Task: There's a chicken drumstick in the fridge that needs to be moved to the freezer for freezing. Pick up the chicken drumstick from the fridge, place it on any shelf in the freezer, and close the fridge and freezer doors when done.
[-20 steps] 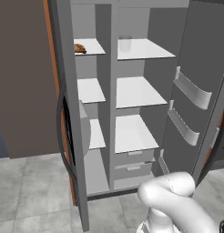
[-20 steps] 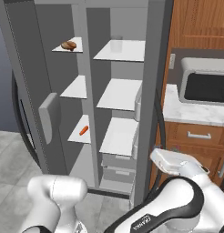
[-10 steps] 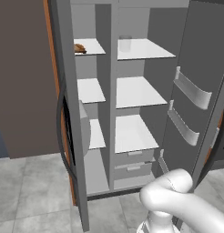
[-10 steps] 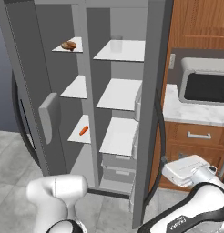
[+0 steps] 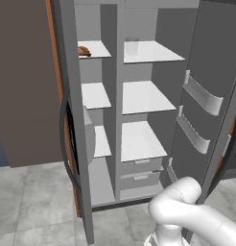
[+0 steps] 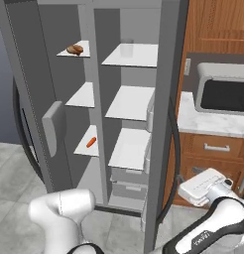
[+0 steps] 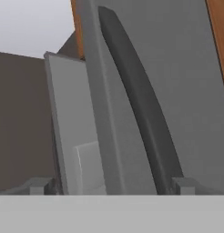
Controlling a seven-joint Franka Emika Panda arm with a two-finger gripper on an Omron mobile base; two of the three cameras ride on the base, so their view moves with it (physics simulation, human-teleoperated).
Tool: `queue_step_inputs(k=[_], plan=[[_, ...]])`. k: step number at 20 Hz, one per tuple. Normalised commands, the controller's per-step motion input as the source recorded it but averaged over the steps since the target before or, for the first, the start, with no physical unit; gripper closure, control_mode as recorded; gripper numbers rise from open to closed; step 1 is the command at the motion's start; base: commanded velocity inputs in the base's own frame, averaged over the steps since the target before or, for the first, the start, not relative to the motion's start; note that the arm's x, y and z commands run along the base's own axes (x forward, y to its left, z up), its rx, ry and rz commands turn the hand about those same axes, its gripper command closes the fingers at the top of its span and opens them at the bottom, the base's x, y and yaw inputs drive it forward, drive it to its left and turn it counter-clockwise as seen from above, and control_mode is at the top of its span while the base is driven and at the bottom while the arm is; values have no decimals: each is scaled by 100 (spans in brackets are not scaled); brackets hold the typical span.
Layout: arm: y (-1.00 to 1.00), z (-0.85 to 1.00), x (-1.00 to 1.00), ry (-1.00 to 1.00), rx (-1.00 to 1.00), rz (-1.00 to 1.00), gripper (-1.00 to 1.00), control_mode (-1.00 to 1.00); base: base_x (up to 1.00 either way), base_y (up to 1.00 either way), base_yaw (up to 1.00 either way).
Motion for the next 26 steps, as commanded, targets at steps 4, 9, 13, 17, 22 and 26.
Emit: queue_step_inputs(k=[4, 9, 13, 17, 22, 26], plan=[[1, -22, 69, 14, -3, 0, -100, -100, 0, 0, 0], [0, -30, 52, 8, 0, 4, -100, -100, 0, 0, 0], [0, -30, 29, 5, 0, 7, -100, -100, 0, 0, 0], [0, -27, 34, 10, 0, 7, -100, -100, 0, 0, 0], [0, -14, 20, 5, 0, 6, -100, -100, 0, 0, 0], [3, -10, 2, 0, -1, 5, -100, -100, 0, 0, 0]])
